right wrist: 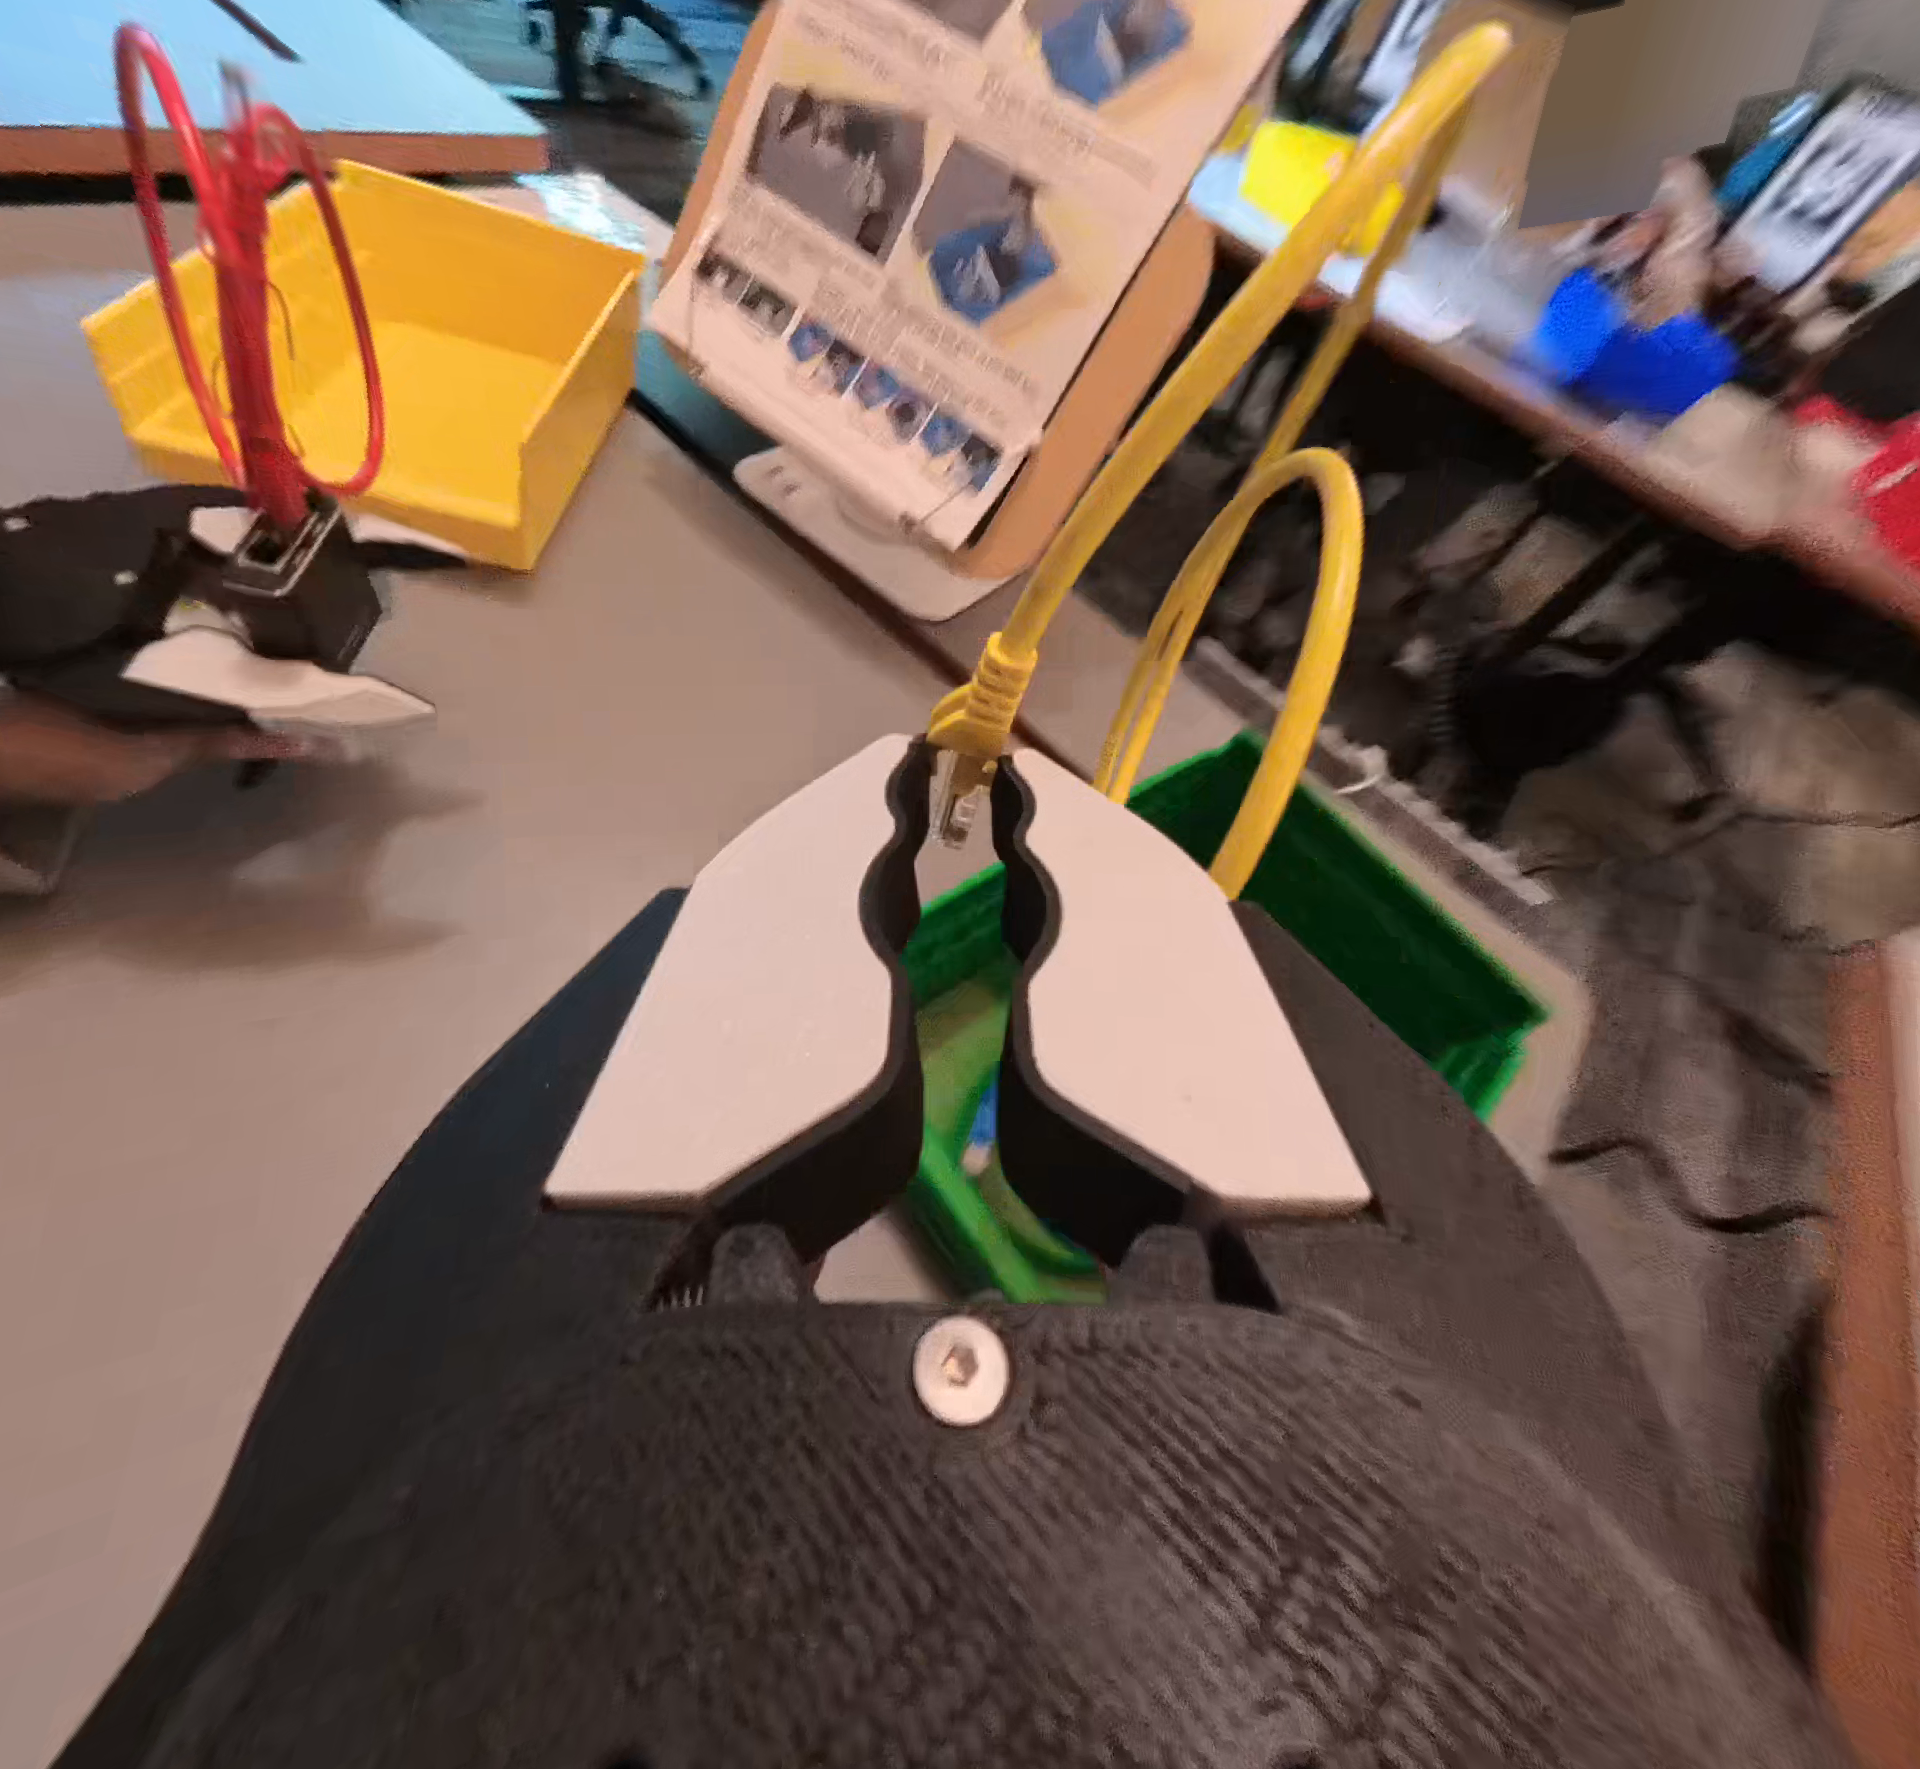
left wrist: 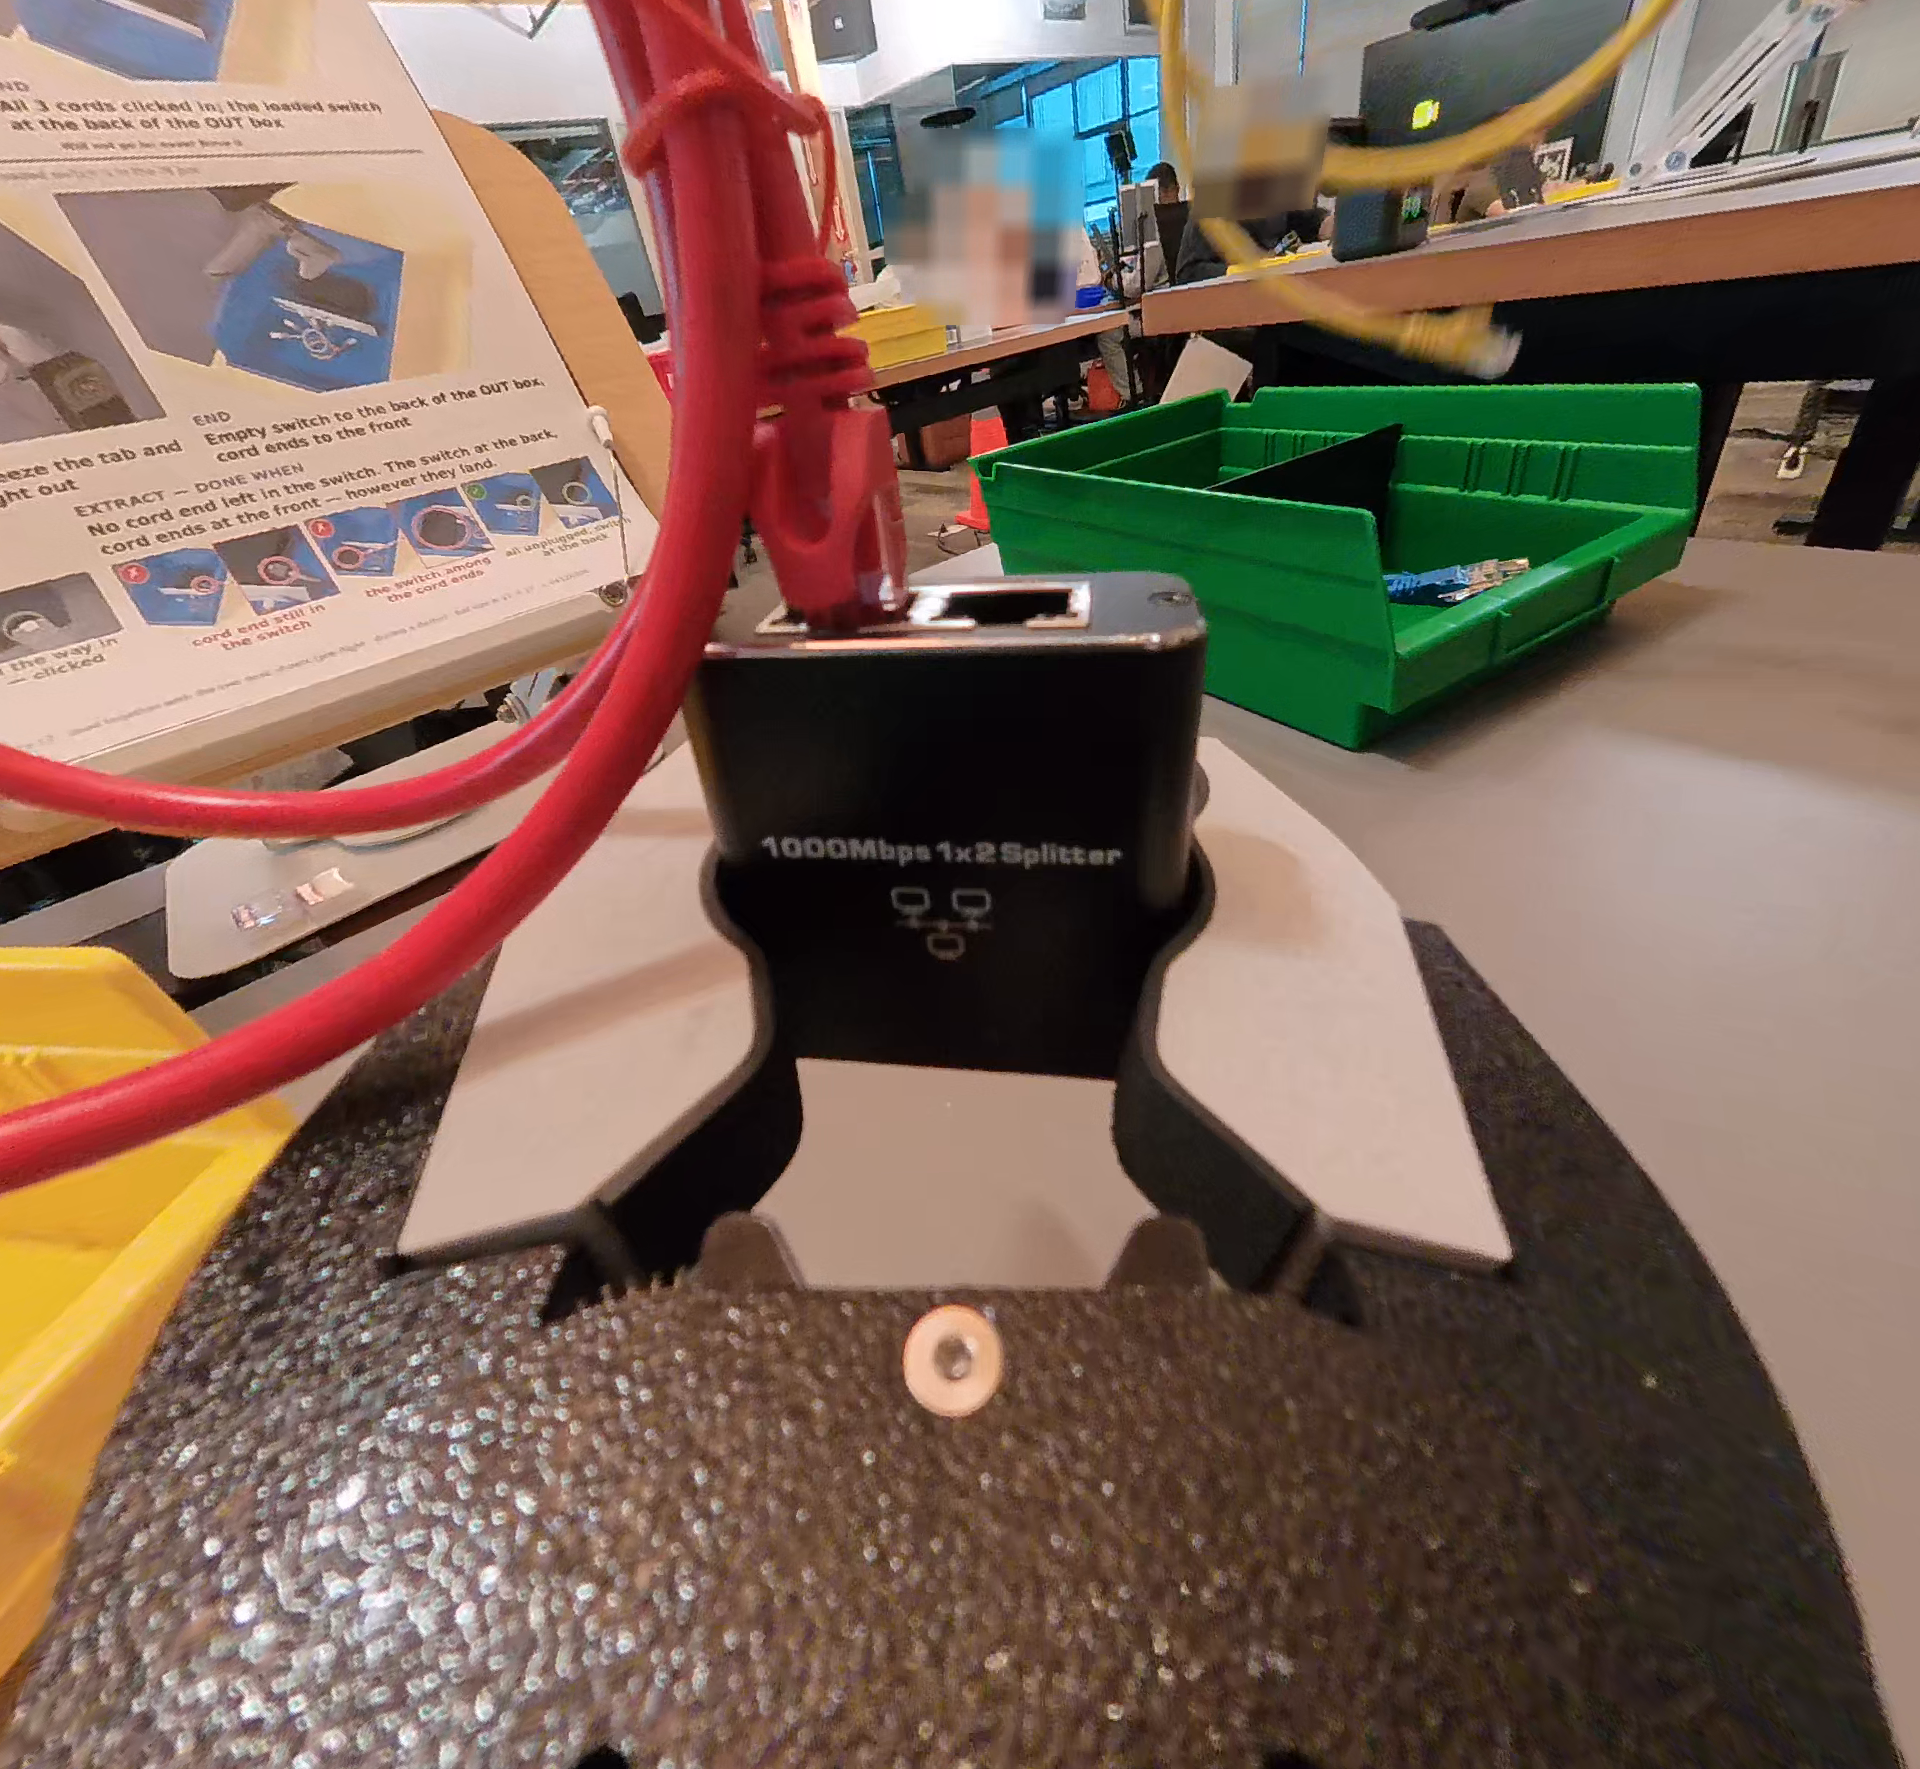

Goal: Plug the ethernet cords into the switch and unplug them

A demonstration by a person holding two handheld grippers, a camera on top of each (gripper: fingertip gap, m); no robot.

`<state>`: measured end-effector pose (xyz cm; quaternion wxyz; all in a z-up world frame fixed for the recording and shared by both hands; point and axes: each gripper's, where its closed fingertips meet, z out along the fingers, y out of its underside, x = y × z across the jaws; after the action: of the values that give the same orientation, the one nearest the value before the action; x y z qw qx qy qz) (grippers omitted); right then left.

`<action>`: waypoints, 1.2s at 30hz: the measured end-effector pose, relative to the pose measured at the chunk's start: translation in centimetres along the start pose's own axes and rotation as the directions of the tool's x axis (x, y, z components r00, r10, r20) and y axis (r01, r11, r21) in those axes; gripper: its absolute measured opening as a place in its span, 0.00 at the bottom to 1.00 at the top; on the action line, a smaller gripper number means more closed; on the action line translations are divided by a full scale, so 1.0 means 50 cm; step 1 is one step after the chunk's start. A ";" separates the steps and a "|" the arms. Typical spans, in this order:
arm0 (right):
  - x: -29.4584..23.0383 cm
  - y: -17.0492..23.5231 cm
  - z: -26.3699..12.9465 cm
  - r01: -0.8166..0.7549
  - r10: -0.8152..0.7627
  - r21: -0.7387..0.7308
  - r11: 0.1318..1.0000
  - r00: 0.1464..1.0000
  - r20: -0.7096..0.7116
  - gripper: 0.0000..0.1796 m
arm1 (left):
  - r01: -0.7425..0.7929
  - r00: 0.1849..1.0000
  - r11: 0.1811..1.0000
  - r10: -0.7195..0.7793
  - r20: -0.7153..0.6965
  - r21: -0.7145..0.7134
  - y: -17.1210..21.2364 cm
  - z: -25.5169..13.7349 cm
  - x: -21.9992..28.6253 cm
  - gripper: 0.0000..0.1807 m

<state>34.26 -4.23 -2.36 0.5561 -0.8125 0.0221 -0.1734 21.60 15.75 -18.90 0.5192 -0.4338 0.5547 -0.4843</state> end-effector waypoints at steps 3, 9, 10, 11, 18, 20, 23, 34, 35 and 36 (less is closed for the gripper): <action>0.054 0.115 0.029 -0.177 0.178 -0.012 0.984 0.983 0.047 0.07 | 0.012 1.000 1.000 -0.012 -0.005 -0.002 0.004 0.001 0.000 0.41; 0.078 0.254 0.081 -0.560 0.549 0.037 0.827 0.821 0.155 0.07 | 0.017 1.000 1.000 -0.017 0.001 -0.004 0.007 0.001 -0.005 0.42; 0.099 0.273 0.079 -0.613 0.607 0.049 0.788 0.788 0.104 0.07 | 0.016 1.000 1.000 -0.016 0.000 -0.004 0.007 0.001 -0.005 0.42; 0.118 0.293 0.076 -0.660 0.658 0.058 0.749 0.751 0.053 0.07 | 0.013 1.000 1.000 -0.013 0.001 -0.006 0.008 0.001 -0.005 0.41; 0.084 0.401 0.112 -0.577 0.563 -0.207 0.790 0.817 -0.124 0.07 | 0.011 1.000 1.000 -0.012 -0.011 -0.016 0.014 0.006 0.001 0.42; 0.068 0.416 0.128 -0.585 0.574 -0.263 0.767 0.809 -0.125 0.07 | 0.003 1.000 1.000 -0.004 -0.016 -0.020 0.015 0.006 0.005 0.42; 0.042 0.421 0.142 -0.583 0.589 -0.305 0.753 0.804 -0.084 0.07 | -0.009 1.000 1.000 0.009 -0.016 -0.020 0.015 0.006 0.006 0.41; 0.102 0.508 0.068 -0.437 0.318 -0.609 0.662 0.900 -0.300 0.06 | 0.000 1.000 1.000 0.000 -0.020 -0.021 0.017 0.007 0.006 0.41; 0.111 0.509 0.062 -0.424 0.284 -0.615 0.665 0.905 -0.316 0.09 | 0.004 1.000 1.000 -0.004 -0.023 -0.022 0.017 0.007 0.006 0.41; 0.123 0.510 0.053 -0.418 0.245 -0.619 0.665 0.905 -0.347 0.16 | 0.005 1.000 1.000 -0.005 -0.024 -0.024 0.018 0.007 0.006 0.41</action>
<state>44.85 -12.96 -24.86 0.2350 -0.9142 0.2978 -0.1427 21.94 15.57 -19.83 0.5062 -0.4355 0.5654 -0.4841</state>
